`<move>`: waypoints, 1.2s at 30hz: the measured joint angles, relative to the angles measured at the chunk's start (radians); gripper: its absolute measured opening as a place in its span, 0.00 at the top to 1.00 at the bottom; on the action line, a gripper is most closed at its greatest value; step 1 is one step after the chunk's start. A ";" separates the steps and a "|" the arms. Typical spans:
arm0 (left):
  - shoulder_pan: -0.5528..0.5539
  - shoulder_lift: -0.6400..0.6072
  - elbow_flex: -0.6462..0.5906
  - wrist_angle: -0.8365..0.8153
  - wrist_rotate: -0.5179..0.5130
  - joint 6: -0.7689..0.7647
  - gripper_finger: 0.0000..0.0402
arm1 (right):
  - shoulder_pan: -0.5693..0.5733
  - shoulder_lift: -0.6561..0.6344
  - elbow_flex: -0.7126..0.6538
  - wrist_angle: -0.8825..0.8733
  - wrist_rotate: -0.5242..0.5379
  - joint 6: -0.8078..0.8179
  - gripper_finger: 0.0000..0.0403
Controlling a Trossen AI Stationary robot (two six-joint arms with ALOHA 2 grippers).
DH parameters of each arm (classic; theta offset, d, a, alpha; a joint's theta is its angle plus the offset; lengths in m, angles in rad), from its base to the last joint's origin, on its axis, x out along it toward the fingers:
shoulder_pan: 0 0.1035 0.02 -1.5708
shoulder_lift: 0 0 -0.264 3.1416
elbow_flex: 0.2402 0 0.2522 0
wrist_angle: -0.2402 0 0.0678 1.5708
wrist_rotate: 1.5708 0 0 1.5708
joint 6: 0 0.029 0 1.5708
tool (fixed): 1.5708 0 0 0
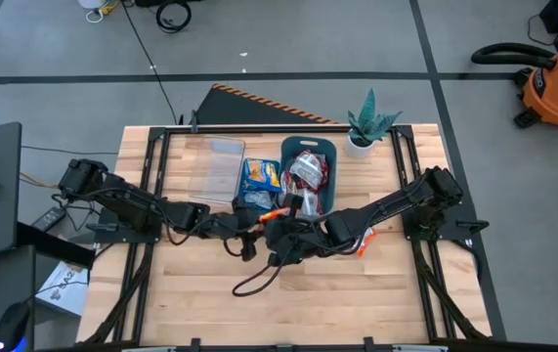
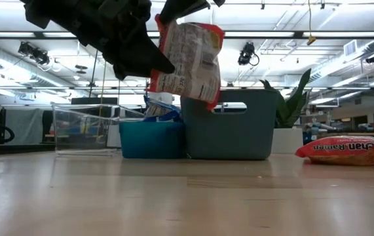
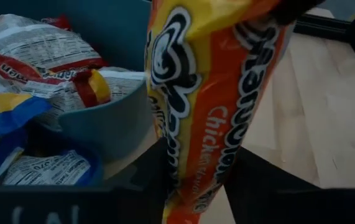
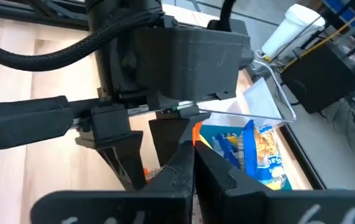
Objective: Sort Maruchan noodles
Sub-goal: Put the orange noodle pack into the transparent bin
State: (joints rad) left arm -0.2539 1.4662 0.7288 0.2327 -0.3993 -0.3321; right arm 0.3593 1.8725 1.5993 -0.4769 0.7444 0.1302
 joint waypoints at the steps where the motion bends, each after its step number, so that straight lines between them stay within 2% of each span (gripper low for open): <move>1: 0.000 0.000 0.000 0.001 0.001 0.009 0.66 | 0.000 0.000 0.000 0.005 -0.002 -0.008 0.97; 6: 0.000 -0.010 0.000 0.002 0.000 0.031 0.67 | 0.001 -0.001 0.000 0.036 -0.002 -0.053 0.96; 9: 0.000 -0.031 -0.001 -0.022 0.000 0.038 0.67 | 0.001 -0.011 0.000 0.040 -0.029 -0.055 0.92; 16: 0.002 -0.089 0.000 -0.052 -0.001 0.051 0.67 | 0.002 -0.071 0.000 -0.001 -0.085 -0.055 0.70; 21: 0.006 -0.186 0.000 -0.183 -0.027 0.048 0.67 | 0.023 -0.155 0.001 -0.055 -0.079 -0.027 0.54; 25: 0.017 -0.295 0.000 -0.349 -0.106 0.022 0.67 | 0.063 -0.191 0.001 -0.146 -0.008 0.036 0.49; 30: 0.059 -0.443 0.000 -0.553 -0.207 -0.024 0.67 | 0.121 -0.200 0.001 -0.329 0.153 0.170 0.49; 34: 0.129 -0.522 0.000 -0.740 -0.307 -0.092 0.67 | 0.146 -0.189 -0.009 -0.458 0.225 0.313 0.50; 36: 0.186 -0.528 0.000 -0.819 -0.323 -0.138 0.67 | 0.151 -0.190 -0.043 -0.467 0.238 0.359 0.50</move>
State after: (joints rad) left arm -0.0683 0.9384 0.7292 -0.5861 -0.7218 -0.4703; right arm 0.5105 1.6825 1.5568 -0.9440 0.9822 0.4893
